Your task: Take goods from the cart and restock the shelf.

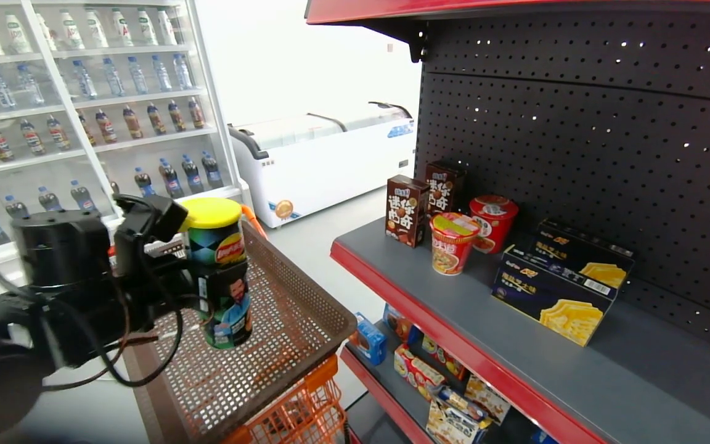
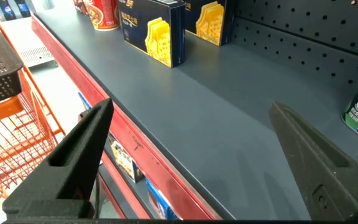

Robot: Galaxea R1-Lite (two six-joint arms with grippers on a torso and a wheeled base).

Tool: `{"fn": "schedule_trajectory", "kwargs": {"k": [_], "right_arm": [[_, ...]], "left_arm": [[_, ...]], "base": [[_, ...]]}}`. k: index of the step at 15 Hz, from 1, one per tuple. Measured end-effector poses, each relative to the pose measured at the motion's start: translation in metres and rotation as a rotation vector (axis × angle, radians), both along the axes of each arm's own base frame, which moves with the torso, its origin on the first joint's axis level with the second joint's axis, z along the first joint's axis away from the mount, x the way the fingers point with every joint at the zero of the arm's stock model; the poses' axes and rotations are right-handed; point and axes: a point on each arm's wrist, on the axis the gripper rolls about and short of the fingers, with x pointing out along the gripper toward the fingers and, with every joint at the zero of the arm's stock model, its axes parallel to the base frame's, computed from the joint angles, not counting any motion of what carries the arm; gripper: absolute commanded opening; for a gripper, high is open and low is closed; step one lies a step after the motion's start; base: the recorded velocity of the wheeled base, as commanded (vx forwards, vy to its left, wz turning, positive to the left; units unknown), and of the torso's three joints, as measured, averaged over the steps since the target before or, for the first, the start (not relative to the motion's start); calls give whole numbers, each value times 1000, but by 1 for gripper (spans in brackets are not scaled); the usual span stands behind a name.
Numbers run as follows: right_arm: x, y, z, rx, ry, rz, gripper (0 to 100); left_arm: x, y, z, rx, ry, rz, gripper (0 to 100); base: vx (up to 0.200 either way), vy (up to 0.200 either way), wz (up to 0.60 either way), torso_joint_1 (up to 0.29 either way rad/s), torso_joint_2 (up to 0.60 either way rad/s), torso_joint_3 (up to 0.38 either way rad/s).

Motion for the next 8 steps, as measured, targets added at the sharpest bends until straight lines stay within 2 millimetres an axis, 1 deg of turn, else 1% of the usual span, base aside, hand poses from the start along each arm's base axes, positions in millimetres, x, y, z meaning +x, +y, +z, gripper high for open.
{"fn": "schedule_trajectory", "kwargs": {"k": [2,4,6,7,8], "right_arm": [[0,0,0,0,0,1,100],[0,0,0,0,0,1,100],[0,0,0,1,0,1,100],[0,0,0,1,0,1,100],[0,0,0,1,0,1,100]], "left_arm": [[-56,2,18,10,27,-8,0],[-116,10,26,31,58,-24,0],[-171,21,22,62,93,-29,0],[-198,28,17,81,103,-22,0],[-220,35,10,99,108,-6,0]], "base": [[0,0,0,0,0,0],[0,0,0,0,0,0],[0,0,0,0,0,0],[0,0,0,0,0,0],[0,0,0,0,0,0]]}}
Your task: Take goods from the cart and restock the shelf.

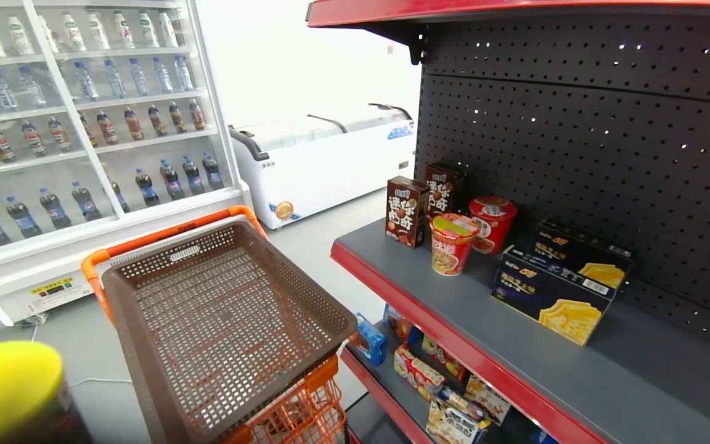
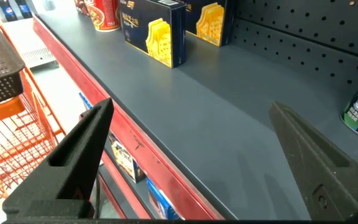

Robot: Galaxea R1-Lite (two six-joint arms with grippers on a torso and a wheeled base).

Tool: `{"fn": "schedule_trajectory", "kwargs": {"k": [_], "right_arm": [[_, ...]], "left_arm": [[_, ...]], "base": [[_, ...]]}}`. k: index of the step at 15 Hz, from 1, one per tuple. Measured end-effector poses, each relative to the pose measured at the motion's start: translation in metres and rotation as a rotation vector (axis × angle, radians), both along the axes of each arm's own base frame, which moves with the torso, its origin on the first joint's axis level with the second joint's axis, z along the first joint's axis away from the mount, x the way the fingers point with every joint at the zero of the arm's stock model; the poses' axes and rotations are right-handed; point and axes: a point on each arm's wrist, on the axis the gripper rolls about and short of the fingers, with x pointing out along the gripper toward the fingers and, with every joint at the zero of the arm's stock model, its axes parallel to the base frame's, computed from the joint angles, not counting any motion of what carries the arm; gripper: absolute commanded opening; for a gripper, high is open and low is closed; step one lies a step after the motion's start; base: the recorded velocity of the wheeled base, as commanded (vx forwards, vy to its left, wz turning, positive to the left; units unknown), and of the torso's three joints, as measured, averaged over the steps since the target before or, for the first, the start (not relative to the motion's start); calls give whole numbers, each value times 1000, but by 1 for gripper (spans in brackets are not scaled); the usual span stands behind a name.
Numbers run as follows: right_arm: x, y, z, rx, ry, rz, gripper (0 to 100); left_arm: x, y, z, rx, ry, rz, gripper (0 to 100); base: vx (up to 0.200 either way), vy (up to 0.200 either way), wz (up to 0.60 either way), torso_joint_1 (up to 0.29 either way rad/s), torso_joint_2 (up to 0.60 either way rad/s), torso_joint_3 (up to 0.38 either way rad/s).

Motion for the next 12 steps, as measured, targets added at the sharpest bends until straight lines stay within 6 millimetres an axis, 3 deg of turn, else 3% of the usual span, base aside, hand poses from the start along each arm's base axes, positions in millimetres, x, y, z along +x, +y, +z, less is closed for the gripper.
{"fn": "schedule_trajectory", "kwargs": {"k": [2,5,12], "right_arm": [[0,0,0,3,0,0,100],[0,0,0,2,-1,0,100],[0,0,0,2,0,0,100]], "left_arm": [[-37,12,-15,25,-27,44,0],[-69,21,-36,32,-70,84,0],[-81,25,-43,1,-148,86,0]], "base": [[0,0,-600,-2,5,9],[0,0,-600,2,-1,2],[0,0,-600,5,1,5]]}}
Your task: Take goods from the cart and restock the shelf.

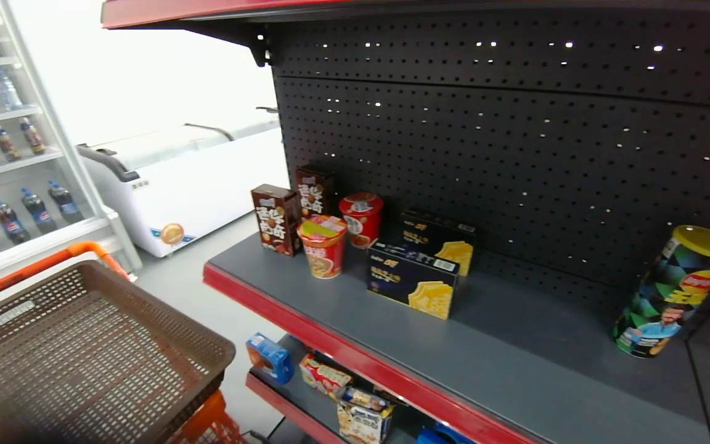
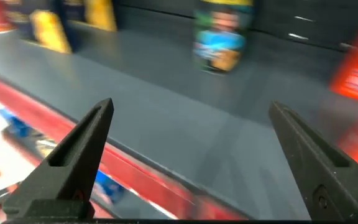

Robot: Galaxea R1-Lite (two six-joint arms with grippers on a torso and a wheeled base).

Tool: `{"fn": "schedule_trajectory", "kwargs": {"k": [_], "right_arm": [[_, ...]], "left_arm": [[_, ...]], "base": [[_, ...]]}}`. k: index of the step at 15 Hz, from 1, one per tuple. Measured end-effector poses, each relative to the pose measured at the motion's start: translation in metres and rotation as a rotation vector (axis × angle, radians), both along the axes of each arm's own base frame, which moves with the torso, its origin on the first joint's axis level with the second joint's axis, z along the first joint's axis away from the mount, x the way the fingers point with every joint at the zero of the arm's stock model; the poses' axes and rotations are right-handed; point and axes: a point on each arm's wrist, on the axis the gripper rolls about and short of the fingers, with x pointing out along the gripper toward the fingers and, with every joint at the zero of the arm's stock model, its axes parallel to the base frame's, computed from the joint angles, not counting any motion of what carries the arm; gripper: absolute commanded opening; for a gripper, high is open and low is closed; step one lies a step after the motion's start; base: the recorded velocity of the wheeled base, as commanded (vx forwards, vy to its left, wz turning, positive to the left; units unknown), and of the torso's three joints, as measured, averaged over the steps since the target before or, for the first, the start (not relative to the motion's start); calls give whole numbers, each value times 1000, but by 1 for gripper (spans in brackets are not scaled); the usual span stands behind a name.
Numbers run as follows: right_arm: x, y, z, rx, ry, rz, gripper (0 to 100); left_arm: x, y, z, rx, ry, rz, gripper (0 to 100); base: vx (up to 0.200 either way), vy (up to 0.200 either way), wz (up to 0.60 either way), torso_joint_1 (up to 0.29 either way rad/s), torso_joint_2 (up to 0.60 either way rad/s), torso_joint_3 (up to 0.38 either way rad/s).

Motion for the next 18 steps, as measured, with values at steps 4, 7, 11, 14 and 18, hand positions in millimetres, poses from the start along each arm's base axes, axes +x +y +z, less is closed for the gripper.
{"fn": "schedule_trajectory", "kwargs": {"k": [4,7,11,14,18], "right_arm": [[0,0,0,0,0,0,100],[0,0,0,0,0,0,100],[0,0,0,0,0,0,100],[0,0,0,-1,0,1,100],[1,-1,0,-42,14,-45,100]], "left_arm": [[-1,0,0,-3,-5,0,0],[-1,0,-1,-3,-4,0,0],[0,0,-1,-22,3,1,0],[0,0,-1,-23,3,1,0],[1,0,-3,-19,14,10,0]], "base": [[0,0,-600,5,0,4],[0,0,-600,-2,1,2],[0,0,-600,0,4,4],[0,0,0,0,0,0],[0,0,0,0,0,0]]}}
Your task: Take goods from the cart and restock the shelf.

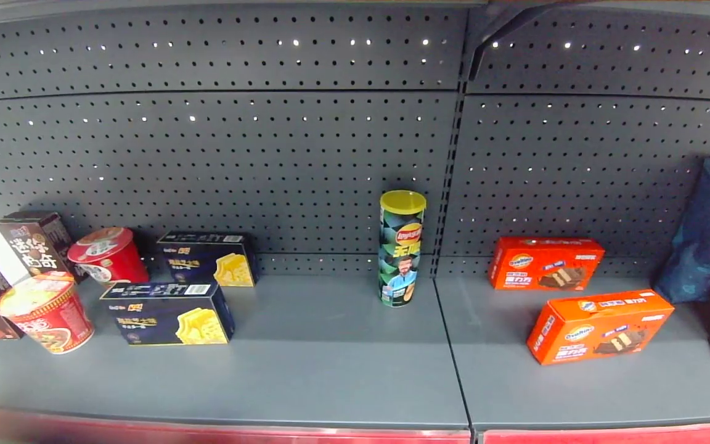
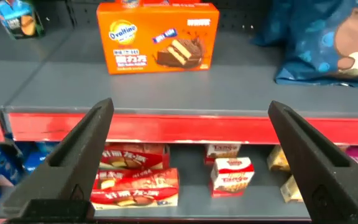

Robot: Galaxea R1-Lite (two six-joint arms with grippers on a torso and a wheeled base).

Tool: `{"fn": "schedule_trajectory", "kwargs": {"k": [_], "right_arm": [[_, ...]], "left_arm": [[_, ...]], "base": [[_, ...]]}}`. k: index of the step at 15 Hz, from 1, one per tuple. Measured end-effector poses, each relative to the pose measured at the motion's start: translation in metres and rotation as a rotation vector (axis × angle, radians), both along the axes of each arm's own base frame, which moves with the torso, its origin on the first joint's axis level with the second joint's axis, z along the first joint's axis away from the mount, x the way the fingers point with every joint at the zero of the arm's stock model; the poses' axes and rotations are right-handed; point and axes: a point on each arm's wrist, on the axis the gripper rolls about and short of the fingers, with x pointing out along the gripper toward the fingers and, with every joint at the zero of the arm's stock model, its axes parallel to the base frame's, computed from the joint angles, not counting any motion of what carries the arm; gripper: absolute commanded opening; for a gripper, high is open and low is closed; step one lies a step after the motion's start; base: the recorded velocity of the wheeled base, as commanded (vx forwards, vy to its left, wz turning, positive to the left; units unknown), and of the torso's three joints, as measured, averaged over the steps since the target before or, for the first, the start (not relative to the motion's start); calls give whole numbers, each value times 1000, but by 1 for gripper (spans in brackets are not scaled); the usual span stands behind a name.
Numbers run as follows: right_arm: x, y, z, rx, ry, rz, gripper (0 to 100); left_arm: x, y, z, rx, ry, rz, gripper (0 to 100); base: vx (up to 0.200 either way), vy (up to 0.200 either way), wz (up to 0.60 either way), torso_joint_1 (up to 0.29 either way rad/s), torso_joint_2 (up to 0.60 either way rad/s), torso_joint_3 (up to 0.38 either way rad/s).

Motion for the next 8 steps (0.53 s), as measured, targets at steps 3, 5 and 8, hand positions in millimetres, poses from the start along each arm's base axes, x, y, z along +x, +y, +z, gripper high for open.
{"fn": "schedule_trajectory", "kwargs": {"k": [3,5,8], "right_arm": [[4,1,2,-12,52,18,100],[4,1,25,47,32,46,100],[18,1,92,68,29,136,100]], "left_arm": [[0,1,7,-4,-11,26,0],[0,1,14,-22,-12,32,0],[4,0,14,-34,14,28,0]], "base": [[0,0,0,0,0,0],[0,0,0,0,0,0],[0,0,0,0,0,0]]}}
